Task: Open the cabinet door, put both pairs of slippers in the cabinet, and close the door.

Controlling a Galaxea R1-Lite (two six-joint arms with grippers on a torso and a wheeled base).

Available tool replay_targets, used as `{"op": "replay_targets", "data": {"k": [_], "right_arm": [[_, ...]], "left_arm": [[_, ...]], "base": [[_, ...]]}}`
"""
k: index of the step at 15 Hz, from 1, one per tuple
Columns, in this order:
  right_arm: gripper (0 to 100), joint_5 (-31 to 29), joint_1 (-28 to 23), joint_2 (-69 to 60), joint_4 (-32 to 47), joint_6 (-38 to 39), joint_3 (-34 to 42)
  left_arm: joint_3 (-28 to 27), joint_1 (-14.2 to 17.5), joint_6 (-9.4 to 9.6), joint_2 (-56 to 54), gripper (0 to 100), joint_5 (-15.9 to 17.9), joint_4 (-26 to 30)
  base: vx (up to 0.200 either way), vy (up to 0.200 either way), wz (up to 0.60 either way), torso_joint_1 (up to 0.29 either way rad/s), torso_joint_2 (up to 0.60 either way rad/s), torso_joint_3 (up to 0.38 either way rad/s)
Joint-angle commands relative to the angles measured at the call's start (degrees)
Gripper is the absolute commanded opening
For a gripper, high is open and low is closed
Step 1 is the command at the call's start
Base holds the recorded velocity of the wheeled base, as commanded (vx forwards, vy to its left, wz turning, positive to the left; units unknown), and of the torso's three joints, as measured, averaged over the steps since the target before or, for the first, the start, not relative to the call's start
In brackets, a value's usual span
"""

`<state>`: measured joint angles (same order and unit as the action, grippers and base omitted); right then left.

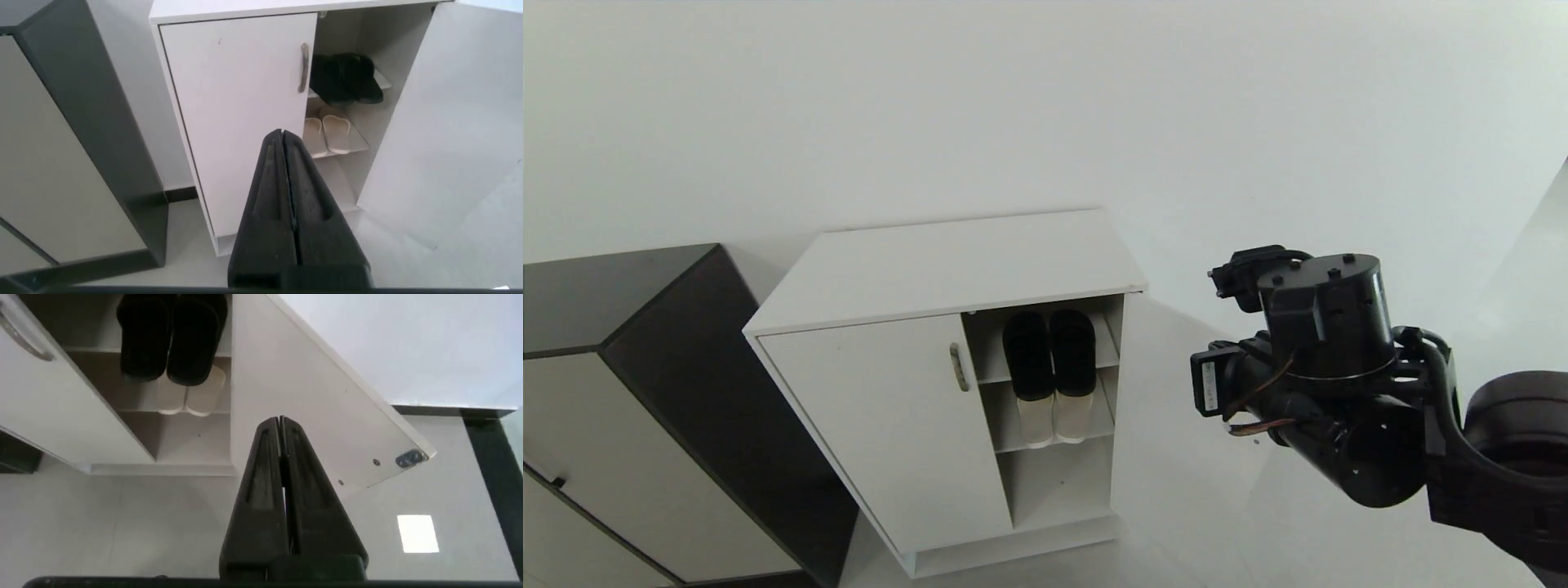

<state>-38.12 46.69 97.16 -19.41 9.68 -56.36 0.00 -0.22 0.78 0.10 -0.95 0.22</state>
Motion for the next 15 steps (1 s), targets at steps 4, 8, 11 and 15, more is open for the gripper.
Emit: {"op": "replay_targets", "data": {"k": [4, 8, 11, 15], "right_arm": [[0, 8.2, -10.7, 1.1, 0.2, 2.5, -3.6], [0, 9.3, -15.1, 4.3, -0.7, 2.6, -5.3], [0, 10.5, -18.0, 6.7, -3.2, 2.6, -5.8], [0, 11.0, -20.9, 11.9, -7.8, 2.4, -6.9]], "left_arm": [[0.0, 0.0, 0.01, 0.1, 0, 0.0, 0.0], [0.0, 0.1, 0.01, 0.1, 0, 0.0, 0.0], [0.0, 0.0, 0.01, 0.1, 0, 0.0, 0.0], [0.0, 0.0, 0.01, 0.1, 0, 0.0, 0.0]], "base": [[-0.15, 0.0, 0.0, 0.005, 0.0, -0.001], [-0.05, 0.0, 0.0, 0.001, 0.0, -0.002], [0.0, 0.0, 0.0, 0.0, 0.0, 0.0], [0.0, 0.0, 0.0, 0.0, 0.0, 0.0]]}}
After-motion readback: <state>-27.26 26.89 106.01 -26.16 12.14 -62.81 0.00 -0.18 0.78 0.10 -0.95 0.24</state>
